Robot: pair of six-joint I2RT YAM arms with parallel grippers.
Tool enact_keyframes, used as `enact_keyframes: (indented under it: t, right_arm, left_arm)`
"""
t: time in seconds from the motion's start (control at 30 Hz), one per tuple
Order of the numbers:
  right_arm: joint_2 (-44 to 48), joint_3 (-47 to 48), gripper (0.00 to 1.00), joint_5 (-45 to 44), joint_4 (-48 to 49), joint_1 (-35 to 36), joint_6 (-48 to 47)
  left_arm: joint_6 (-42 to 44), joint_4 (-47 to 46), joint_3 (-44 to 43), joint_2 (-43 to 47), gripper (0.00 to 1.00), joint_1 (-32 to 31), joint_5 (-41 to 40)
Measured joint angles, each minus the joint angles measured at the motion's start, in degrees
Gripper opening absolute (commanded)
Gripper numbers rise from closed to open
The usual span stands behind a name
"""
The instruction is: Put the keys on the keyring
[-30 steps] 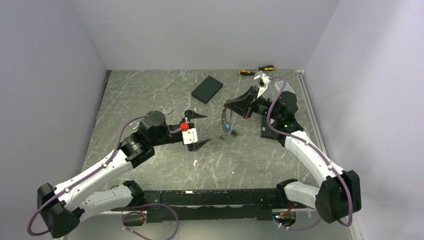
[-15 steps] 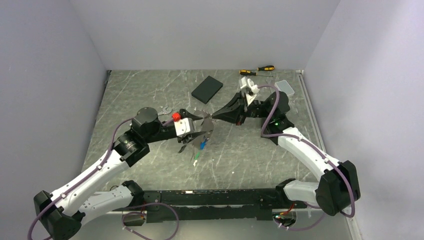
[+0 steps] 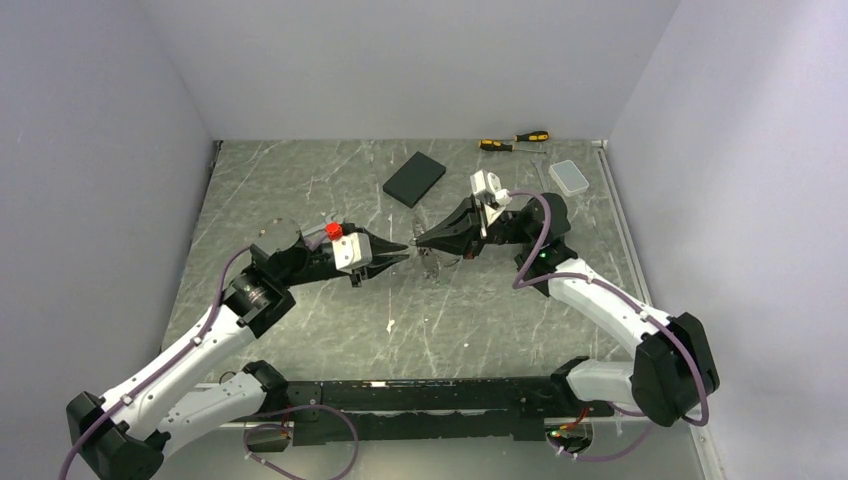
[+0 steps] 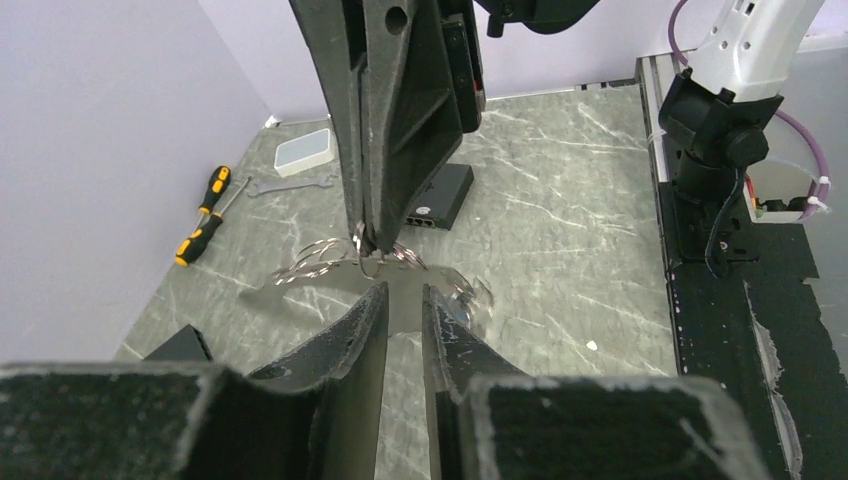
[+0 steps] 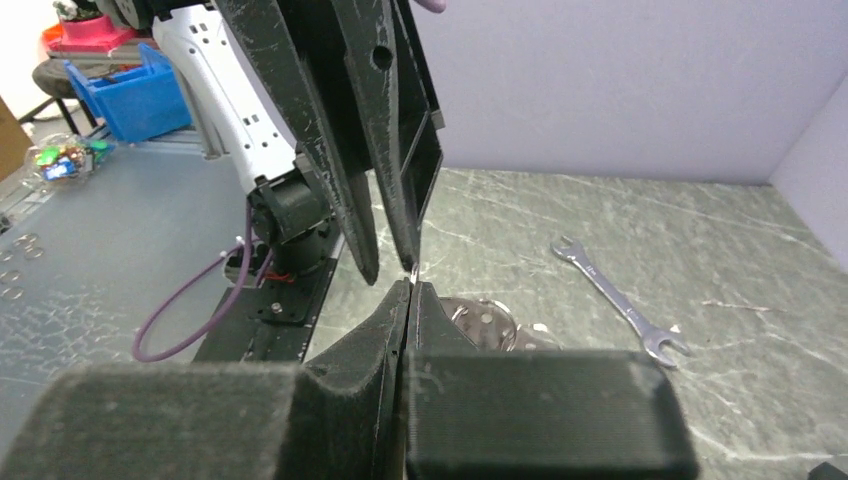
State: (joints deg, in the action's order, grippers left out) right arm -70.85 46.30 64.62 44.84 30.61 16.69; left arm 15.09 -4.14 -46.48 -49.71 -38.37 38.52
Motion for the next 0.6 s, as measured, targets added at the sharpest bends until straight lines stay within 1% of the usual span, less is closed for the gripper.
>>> enact_keyframes:
  t: [0.3, 0.53, 0.6]
  right_arm:
    - [-1.36, 0.00, 0.00, -0.02, 2.99, 0.17, 0.70]
    - [-2.36, 0.00, 0.00, 0.09, 4.52, 0.79, 1.95]
    - [-2.56, 0.00, 0.00, 0.22, 4.63, 1.01, 2.16]
  left_arm:
    - [-1.07, -2.97, 2.29, -0.46, 0.28, 0.07, -0.90]
    - [-1.01, -4.66, 3.17, -0.46, 0.28, 0.15, -1.31]
    - [-1.01, -4.96, 3.17, -0.46, 0.25, 0.15, -1.38]
